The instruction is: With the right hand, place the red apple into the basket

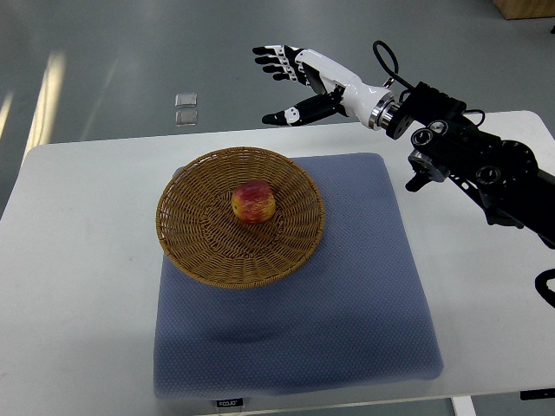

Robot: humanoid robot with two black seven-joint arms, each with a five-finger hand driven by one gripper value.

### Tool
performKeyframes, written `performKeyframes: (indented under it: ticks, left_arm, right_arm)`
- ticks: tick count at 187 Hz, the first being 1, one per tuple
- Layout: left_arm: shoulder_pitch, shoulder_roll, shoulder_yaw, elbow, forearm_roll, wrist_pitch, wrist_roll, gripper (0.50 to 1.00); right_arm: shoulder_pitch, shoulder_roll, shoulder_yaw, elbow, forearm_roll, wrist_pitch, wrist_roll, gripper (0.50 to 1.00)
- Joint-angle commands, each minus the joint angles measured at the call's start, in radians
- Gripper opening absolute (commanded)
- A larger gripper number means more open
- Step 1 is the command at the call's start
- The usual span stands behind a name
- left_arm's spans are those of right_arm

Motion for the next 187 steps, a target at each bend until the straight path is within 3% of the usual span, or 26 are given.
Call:
performKeyframes:
  ticks: [1,45,80,101,187]
  left_arm:
    - [0.000,0.000,0.000,0.000,0.000,0.000,0.000,1.000]
    - [0.000,0.000,0.000,0.000,0.000,0.000,0.000,1.000]
    - [0.000,0.000,0.000,0.000,0.000,0.000,0.000,1.000]
    - [0.000,0.000,0.000,0.000,0.000,0.000,0.000,1.000]
    - [0.000,0.000,0.000,0.000,0.000,0.000,0.000,1.000]
  right_arm:
    - [-0.013,0.004,0.000,-0.015,0.145,-0.029,-0.003,0.911]
    - [-0.050,0.007,0.000,-0.017,0.369,-0.050,-0.003,0.909]
    - [-0.092,0.008,-0.002,-0.035,0.693,-0.137,-0.003,0.909]
    - [-0.113,0.008,0.000,-0.043,0.794,-0.153,-0.003,0.911]
    - [-0.138,0.017,0.107,-0.049,0.842,-0.153,0.010,0.915]
